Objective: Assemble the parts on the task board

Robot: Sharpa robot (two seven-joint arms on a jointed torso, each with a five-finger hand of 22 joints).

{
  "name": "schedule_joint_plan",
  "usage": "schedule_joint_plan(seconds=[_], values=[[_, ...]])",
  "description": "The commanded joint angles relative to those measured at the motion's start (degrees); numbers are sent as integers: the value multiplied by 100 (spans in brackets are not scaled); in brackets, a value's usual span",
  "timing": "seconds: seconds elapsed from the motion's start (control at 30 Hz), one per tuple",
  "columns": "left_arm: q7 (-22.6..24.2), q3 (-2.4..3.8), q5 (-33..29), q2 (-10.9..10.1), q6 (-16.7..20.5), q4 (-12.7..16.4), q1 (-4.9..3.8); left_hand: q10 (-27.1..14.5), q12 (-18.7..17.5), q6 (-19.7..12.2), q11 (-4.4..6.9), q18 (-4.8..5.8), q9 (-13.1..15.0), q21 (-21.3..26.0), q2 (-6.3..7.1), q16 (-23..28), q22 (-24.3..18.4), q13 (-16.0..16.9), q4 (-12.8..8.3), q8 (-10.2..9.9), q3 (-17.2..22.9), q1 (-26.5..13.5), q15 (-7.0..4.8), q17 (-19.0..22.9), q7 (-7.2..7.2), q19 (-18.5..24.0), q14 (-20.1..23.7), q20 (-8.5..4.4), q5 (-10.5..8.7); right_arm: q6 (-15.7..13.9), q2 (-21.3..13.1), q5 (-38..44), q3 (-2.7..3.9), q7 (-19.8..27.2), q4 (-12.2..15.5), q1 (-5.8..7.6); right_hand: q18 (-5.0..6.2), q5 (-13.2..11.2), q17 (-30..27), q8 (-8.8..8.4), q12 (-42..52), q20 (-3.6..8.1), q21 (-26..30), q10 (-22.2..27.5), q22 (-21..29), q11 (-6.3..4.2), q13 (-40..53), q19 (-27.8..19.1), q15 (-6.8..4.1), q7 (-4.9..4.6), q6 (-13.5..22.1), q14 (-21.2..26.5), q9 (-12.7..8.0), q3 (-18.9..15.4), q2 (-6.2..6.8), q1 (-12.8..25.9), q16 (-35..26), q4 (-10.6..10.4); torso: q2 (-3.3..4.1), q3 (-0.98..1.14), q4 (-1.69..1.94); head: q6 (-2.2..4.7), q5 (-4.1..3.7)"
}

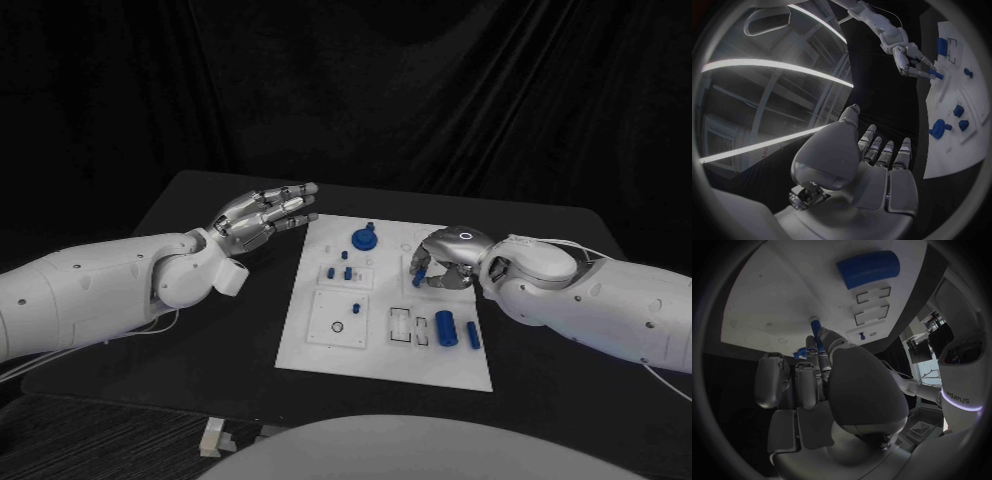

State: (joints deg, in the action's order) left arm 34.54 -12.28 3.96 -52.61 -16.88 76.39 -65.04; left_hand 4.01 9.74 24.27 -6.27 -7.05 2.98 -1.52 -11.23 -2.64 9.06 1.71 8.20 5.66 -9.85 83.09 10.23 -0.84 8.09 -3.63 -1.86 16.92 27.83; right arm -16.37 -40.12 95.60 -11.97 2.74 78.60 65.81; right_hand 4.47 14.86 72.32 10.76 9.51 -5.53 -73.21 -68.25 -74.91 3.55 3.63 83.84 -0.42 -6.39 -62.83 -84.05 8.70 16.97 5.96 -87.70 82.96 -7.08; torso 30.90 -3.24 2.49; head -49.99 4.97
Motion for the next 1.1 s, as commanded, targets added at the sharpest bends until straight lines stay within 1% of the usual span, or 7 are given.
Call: schedule_joint_plan(seconds=[0.03,0.3,0.57,0.67,0.83,1.0,1.1], values=[[21,6,-41,5,-78,2,10,-4,23,51,-32,50,5,-19,-51,-37,3,7,-27,27,0,10,14,-9,-6,-22,-11,2,26,-237,-59,36,9,-93,159,110,-81,15,5,49,-34,42,-21,-42,-1026,-6,8,13,-49,-31,-108,-243,186,42,-9,15,-25,10,1,0,0,-1,-1],[-31,6,-41,19,-112,-25,11,6,38,78,-51,60,8,-17,-57,-34,-12,9,-32,43,4,10,-6,-7,8,-20,-7,1,31,-237,-262,36,9,-220,667,461,-81,-31,0,87,-67,60,-26,-136,-1028,-34,7,13,-72,-3,-185,-244,248,70,4,53,-31,31,-4,-1,-1,-1,10],[-39,6,-41,22,-117,-25,11,13,49,90,-67,68,9,-14,-60,-33,-23,10,-33,53,4,6,-20,-6,20,-17,-4,0,29,-24,-287,37,9,-275,1160,576,-81,-89,-2,103,-88,74,-26,-203,-1027,-56,9,13,-89,14,-222,-245,285,86,16,65,-34,53,1,-2,-1,-1,44],[-32,6,-41,22,-106,-25,12,17,54,90,-96,88,8,2,-64,-19,-87,9,-36,65,3,0,-66,-2,41,14,10,-5,24,87,-216,37,9,-277,1265,554,-81,-107,-2,97,-101,81,-24,-226,-1027,-64,8,12,-98,18,-221,-246,295,97,34,49,-36,81,0,-4,-2,-1,53],[-10,6,-41,28,-88,-24,14,16,55,78,-118,106,5,18,-68,2,-145,8,-38,76,1,-10,-133,4,58,45,33,-12,18,210,8,72,9,-235,1313,420,-81,-109,5,86,-115,85,-25,-231,-1027,-64,6,11,-100,16,-211,-247,299,110,44,36,-34,99,-6,-5,5,-1,45],[27,6,-41,27,-68,-18,16,9,49,59,-123,116,1,32,-76,18,-197,6,-30,81,-4,-26,-171,9,65,74,50,-19,2,243,351,296,9,-152,1162,213,-80,-113,2,79,-125,86,-21,-229,-1026,-60,5,10,-99,13,-204,-247,300,114,47,41,-36,100,-4,2,-1,-1,80],[130,6,-41,19,-37,-4,17,14,63,82,-119,117,5,38,-85,25,-219,8,-23,96,-5,-33,-195,11,59,88,58,-28,0,266,568,363,9,-127,1019,90,-80,-119,0,73,-134,87,-16,-228,-1025,-57,4,8,-98,11,-197,-246,302,115,53,50,-37,99,-6,-2,-3,-1,76]])
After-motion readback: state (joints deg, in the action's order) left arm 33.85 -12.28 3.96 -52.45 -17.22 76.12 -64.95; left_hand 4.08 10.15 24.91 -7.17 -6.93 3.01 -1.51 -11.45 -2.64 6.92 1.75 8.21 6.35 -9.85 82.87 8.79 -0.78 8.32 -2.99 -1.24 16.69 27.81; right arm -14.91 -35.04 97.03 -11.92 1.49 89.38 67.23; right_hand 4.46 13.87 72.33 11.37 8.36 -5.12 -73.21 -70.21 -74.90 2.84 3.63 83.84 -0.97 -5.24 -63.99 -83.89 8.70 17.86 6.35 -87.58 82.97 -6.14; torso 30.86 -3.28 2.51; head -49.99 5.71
